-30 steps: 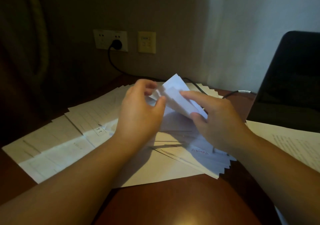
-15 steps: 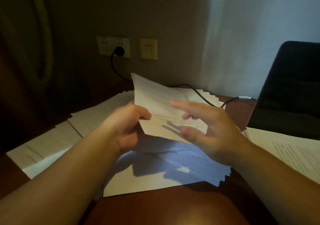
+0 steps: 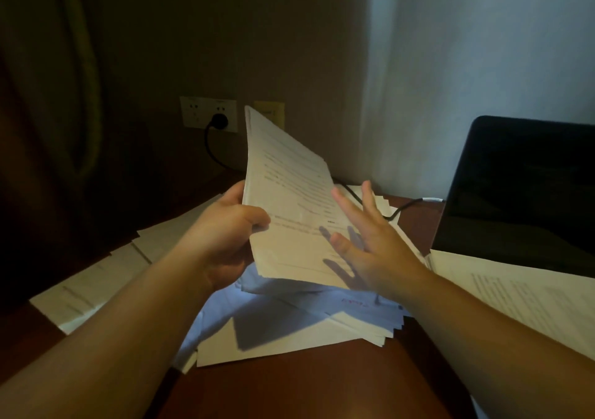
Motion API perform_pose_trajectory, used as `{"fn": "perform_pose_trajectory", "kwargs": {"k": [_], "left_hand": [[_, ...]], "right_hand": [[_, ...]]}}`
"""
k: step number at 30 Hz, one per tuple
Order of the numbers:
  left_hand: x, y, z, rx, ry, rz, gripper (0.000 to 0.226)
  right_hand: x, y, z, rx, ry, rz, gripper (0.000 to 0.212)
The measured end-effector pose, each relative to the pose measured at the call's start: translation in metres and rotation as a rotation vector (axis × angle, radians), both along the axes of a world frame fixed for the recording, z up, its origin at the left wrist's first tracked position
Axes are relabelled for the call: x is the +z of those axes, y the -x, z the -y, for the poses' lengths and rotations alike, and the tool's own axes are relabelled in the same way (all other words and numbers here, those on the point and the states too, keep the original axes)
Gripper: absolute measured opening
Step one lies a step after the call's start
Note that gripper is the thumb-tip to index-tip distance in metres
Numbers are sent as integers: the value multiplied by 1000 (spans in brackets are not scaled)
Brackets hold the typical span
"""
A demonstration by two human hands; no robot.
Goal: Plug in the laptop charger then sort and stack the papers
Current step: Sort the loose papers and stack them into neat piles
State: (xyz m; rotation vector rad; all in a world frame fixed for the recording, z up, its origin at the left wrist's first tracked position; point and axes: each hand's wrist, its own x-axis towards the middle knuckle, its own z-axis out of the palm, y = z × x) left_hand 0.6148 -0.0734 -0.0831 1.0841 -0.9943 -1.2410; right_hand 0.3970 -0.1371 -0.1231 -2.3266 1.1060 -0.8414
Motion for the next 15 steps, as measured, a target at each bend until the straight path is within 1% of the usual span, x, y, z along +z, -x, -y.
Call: {"fn": "perform_pose_trajectory", "kwargs": {"k": [3,5,8,10,12,14,15], "left_hand": [[6,-2,-5,3,13,28,66],[9,-4,-10,-1,31,51,68],[15,-8,-22,0,58,74,67],[18,-11,-29,0,86,76,65],[20,-13,-37,5,110,79,64],[20,-15,-44,11,138,91,64],[20,-16,-47,16,151,102,63]], "right_hand": [[4,0,-4,-30,10,-54,71],[7,0,-4,-55,8,-124,79],[8,1,2,-35,-68,-198,84],[10,1,5,0,-131,-146,81],[19,0,3,62,-169,-45,71],[26,-4,3,46,-161,-18,57],[30,-6,3,16,-174,12,55]]}}
